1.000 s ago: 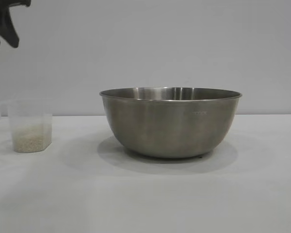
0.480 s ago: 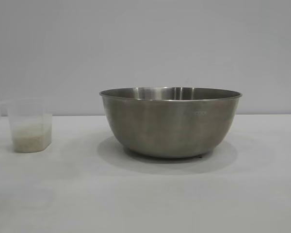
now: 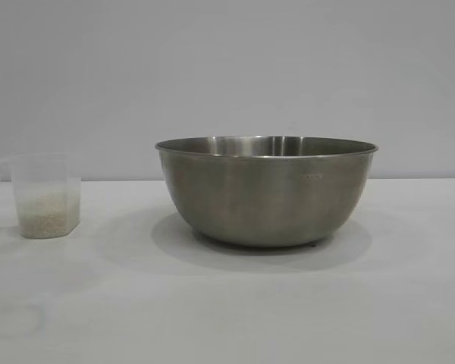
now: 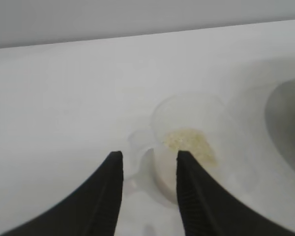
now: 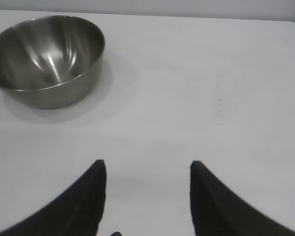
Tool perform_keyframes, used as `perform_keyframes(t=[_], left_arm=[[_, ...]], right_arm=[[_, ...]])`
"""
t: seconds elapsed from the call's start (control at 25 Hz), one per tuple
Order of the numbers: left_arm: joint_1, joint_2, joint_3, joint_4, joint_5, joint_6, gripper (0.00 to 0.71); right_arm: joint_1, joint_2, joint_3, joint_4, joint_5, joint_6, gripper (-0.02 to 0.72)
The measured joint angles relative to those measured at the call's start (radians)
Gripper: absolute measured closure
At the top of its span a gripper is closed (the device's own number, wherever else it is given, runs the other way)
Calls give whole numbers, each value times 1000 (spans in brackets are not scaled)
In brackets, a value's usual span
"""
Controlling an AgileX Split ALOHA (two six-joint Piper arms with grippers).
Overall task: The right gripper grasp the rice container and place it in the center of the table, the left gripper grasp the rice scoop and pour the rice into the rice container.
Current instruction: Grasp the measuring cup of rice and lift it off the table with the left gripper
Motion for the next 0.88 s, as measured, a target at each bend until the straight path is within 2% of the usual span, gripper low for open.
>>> perform_keyframes(t=[0.28,0.64,0.68,0.88], left_arm=[[0,9,-33,-70,-2,0,473],[0,10,-110,-72,-4,39,473],[0,10,-110,-72,-4,43,514],[0,19,-114,-72,-4,53,514]], right_arm=[[0,0,0,0,0,0,334],[0,0,0,0,0,0,334],[0,0,0,0,0,0,334],[0,0,0,0,0,0,334]])
